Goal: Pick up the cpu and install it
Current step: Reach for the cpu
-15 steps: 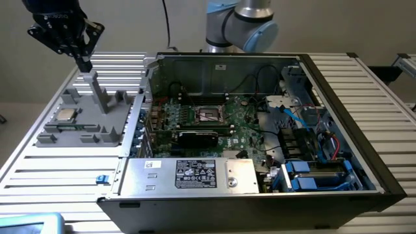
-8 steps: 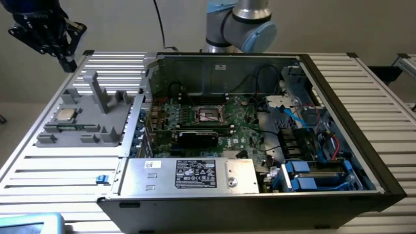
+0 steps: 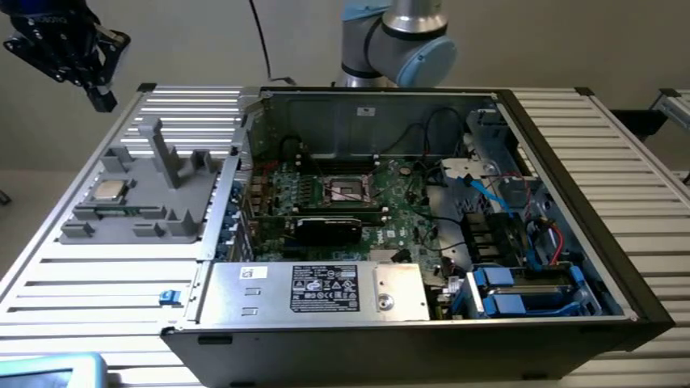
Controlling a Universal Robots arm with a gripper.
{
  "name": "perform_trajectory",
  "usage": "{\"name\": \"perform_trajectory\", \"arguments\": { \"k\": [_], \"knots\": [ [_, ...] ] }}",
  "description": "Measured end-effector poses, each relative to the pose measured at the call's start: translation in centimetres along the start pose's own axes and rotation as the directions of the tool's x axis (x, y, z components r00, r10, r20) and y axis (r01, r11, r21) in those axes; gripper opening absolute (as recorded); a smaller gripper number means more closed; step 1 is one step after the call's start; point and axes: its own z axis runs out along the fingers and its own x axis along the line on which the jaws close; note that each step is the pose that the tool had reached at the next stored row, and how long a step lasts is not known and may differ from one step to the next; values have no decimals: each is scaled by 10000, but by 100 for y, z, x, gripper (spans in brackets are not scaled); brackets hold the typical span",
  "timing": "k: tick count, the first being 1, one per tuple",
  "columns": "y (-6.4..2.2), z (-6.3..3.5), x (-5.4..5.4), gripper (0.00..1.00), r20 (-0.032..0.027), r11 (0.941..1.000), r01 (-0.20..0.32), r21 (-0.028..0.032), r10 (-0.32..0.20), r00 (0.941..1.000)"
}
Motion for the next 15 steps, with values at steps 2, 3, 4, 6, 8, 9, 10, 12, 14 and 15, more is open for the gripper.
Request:
{"name": "perform_trajectory", "arguments": {
  "k": [2, 3, 4, 6, 8, 9, 10, 12, 14, 15],
  "knots": [
    [25, 14, 93, 11, 1, 10000, -1, -1, 1, 10000],
    [37, 20, 140, 11, 1, 10000, -1, -2, 1, 10000],
    [48, 27, 186, 11, 1, 10000, 0, -1, 0, 10000],
    [69, 39, 280, 11, 2, 10000, 0, -2, 0, 10000],
    [87, 47, 373, 11, 2, 10000, -1, -2, 1, 10000],
    [96, 51, 419, 11, 1, 10000, 0, -1, 0, 10000],
    [106, 54, 464, 11, 2, 10000, 0, -2, 0, 10000],
    [125, 58, 556, 11, 0, 10000, 0, -1, 0, 10000],
    [143, 61, 646, 11, 2, 10000, 0, -2, 0, 10000],
    [153, 63, 693, 11, 1, 10000, 2, -1, -2, 10000]
  ]
}}
